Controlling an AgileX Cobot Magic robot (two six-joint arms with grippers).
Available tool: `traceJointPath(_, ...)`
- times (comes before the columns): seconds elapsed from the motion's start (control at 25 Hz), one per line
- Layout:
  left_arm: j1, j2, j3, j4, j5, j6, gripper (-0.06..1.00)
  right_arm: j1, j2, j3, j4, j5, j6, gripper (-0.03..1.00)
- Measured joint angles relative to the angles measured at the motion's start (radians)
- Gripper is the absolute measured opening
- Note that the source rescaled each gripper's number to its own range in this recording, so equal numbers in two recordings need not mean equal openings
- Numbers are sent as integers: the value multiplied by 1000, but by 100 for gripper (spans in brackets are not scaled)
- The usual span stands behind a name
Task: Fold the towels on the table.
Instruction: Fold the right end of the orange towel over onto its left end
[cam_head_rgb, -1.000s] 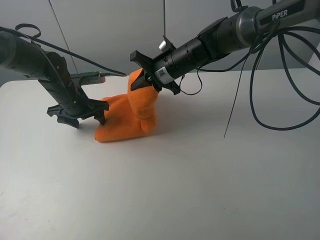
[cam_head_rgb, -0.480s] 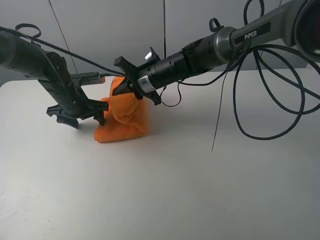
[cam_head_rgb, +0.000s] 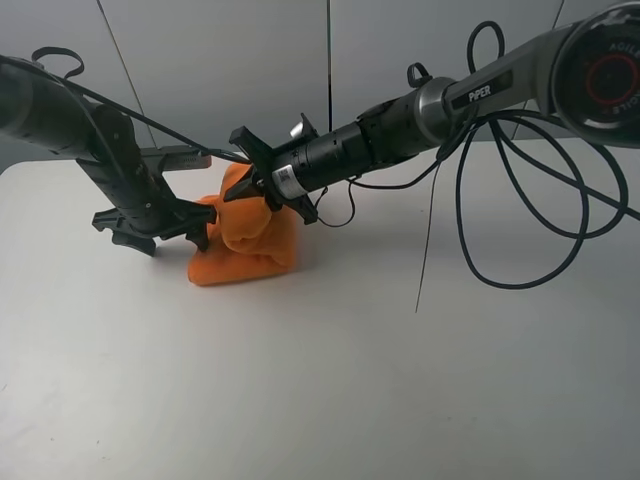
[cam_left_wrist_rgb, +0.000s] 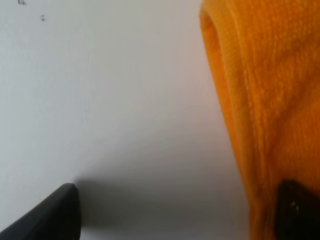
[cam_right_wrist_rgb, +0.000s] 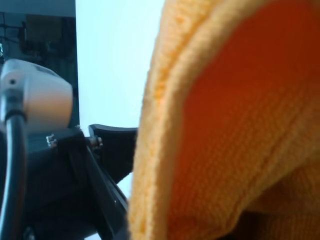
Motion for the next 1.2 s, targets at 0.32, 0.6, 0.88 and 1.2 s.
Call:
traceJointPath(0.32,0,0,0,6,0,0,99,0,6,0,9,-16,15,4)
traceJointPath(0.6,0,-4,0,8,0,0,99,2,38,-2,17,-20,23,4)
traceJointPath(0.88,1,-67,7,67,88,2,99,2,42,-4,27,-23,25,4)
traceJointPath(1.2,11,-167,9,104,168,4,99,-8,42,-4,32,-9,25,4)
